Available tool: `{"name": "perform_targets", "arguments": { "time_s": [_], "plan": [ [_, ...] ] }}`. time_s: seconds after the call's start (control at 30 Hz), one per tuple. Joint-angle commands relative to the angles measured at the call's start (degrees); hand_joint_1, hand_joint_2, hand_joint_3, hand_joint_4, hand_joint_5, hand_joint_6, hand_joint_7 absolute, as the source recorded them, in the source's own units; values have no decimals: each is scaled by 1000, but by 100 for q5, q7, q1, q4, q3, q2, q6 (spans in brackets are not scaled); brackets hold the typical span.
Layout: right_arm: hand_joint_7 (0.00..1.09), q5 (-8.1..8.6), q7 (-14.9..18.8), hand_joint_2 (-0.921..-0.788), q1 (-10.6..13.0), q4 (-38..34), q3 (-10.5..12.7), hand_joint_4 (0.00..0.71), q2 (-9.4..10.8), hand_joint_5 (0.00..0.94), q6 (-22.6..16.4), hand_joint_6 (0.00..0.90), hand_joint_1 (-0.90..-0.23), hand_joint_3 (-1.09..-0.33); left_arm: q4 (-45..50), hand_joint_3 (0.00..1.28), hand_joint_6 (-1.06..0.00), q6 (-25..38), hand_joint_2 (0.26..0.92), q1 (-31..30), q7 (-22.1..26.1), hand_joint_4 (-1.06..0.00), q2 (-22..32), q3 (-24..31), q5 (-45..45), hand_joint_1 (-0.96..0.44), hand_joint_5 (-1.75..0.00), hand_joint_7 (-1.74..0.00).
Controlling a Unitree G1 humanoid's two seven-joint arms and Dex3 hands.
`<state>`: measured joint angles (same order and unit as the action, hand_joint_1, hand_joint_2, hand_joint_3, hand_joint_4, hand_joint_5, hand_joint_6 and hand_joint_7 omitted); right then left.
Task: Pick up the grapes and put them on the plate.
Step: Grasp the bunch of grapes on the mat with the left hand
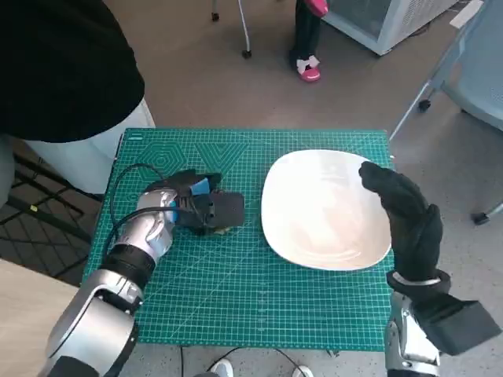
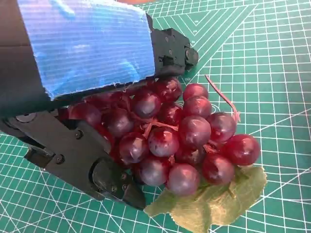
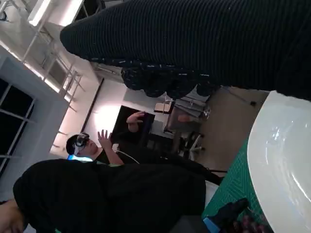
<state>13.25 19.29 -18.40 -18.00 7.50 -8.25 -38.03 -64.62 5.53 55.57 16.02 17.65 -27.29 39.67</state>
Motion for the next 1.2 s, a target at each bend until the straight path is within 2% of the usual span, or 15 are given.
{"name": "perform_targets", "arguments": {
  "time_s": [0.03, 0.13, 0.2, 0.33, 0.37, 0.47, 0.57, 0.77, 1.2],
  "plan": [
    [404, 5, 38, -921, 79, -76, 7, 421, -26, 0, 61, 83, -613, -869, -274, 19, -295, -109, 731, -71, -193, -170, -106, -52, -57, -76, -28, -37],
    [405, 17, 49, -921, 76, -82, 9, 421, -37, 0, 64, 82, -613, -869, -359, 27, -368, -200, 755, -76, -391, -329, -124, -75, -39, -19, -60, -48],
    [405, 21, 54, -921, 73, -85, 11, 421, -45, 0, 66, 82, -613, -869, -413, 30, -441, -259, 775, -82, -544, -459, -136, -117, 2, 12, -184, -54],
    [406, 28, 62, -921, 64, -99, 17, 421, -66, 0, 63, 83, -613, -869, -462, 77, -620, -326, 865, -97, -808, -595, -139, -255, 118, 233, -896, -68],
    [406, 29, 64, -921, 62, -103, 18, 421, -71, 0, 61, 83, -613, -869, -462, 86, -660, -333, 881, -101, -860, -612, -136, -292, 145, 276, -1016, -79],
    [406, 34, 72, -921, 57, -113, 22, 422, -84, 0, 58, 83, -614, -868, -454, 103, -750, -352, 905, -112, -972, -632, -127, -377, 194, 339, -1194, -113],
    [406, 40, 81, -921, 50, -116, 27, 422, -90, 1, 61, 83, -614, -868, -441, 123, -778, -367, 916, -113, -1025, -619, -115, -446, 205, 356, -1271, -125],
    [406, 47, 97, -921, 25, -131, 34, 422, -87, 0, 70, 83, -614, -870, -456, 173, -762, -398, 920, -73, -959, -568, -95, -512, 168, 359, -1345, -117],
    [408, 55, 115, -921, 28, -129, 37, 424, -80, 1, 62, 83, -613, -872, -474, 210, -738, -468, 921, -33, -815, -527, -68, -538, 95, 355, -1388, -105]
  ]
}}
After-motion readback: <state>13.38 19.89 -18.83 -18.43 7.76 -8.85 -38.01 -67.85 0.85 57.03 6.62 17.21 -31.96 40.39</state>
